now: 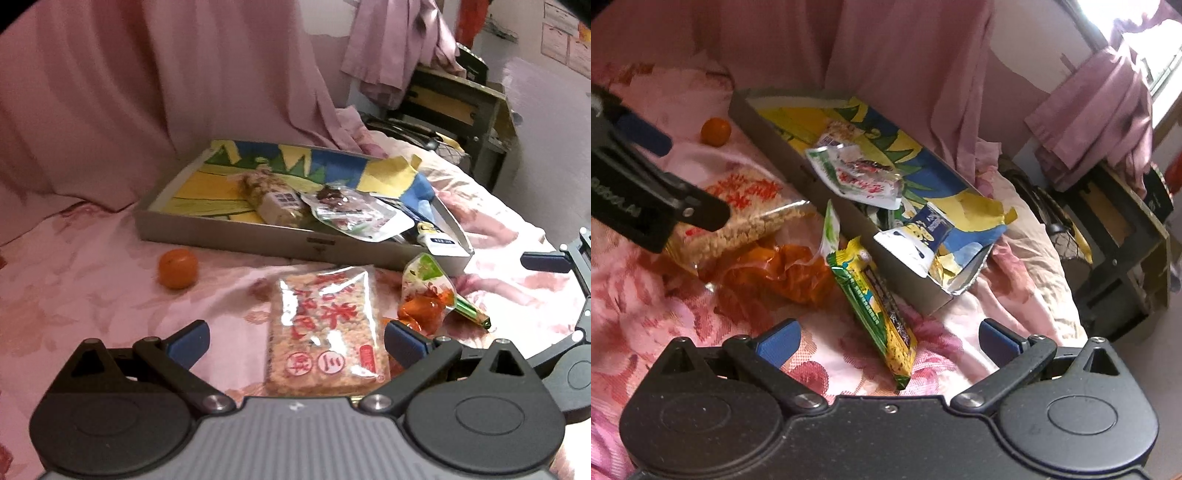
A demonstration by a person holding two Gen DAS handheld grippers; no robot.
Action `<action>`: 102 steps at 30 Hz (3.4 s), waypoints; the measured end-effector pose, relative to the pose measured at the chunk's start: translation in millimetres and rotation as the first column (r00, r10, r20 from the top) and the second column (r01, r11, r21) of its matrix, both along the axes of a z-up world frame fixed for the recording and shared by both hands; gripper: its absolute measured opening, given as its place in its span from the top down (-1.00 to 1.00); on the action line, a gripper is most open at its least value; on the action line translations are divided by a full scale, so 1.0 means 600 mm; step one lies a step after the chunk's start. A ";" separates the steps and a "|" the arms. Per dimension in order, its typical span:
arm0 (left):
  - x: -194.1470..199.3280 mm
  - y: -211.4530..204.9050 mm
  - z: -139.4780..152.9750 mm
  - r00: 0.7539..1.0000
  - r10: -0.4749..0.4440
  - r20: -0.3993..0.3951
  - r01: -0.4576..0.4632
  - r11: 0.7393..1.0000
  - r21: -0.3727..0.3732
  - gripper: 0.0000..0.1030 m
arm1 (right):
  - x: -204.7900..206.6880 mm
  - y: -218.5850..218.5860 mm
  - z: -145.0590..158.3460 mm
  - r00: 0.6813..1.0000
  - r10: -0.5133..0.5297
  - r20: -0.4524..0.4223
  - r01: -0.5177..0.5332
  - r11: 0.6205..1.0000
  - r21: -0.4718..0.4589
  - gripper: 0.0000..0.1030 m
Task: Organize snacks
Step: 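Grasp the rice-cracker bag with the left tool while the right tool grasps the green stick, then lift the rice-cracker bag toward the lid while the right tool carries the green stick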
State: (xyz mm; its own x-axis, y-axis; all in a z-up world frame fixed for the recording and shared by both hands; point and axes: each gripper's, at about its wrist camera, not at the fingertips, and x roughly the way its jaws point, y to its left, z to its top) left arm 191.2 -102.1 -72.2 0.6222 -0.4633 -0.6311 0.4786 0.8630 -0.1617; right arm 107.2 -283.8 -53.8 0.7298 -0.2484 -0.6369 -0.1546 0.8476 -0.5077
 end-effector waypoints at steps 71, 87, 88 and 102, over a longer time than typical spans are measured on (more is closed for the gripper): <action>-0.110 0.059 -0.008 0.932 0.147 -0.332 -0.173 0.984 -0.049 -0.50 | -0.096 -0.033 0.069 0.966 -0.119 -0.230 0.237 0.766 0.598 0.71; -0.103 0.046 -0.019 0.931 0.141 -0.336 -0.157 0.987 -0.019 -0.54 | -0.076 -0.013 0.034 0.953 -0.086 -0.291 0.238 0.806 0.542 0.61; -0.102 0.046 -0.019 0.930 0.140 -0.339 -0.156 0.988 -0.021 -0.56 | -0.077 -0.010 0.034 0.953 -0.084 -0.290 0.236 0.808 0.540 0.61; -0.101 0.019 -0.024 0.949 0.103 -0.298 -0.093 0.994 0.049 -0.56 | -0.070 -0.009 0.024 0.951 -0.109 -0.289 0.250 0.822 0.512 0.60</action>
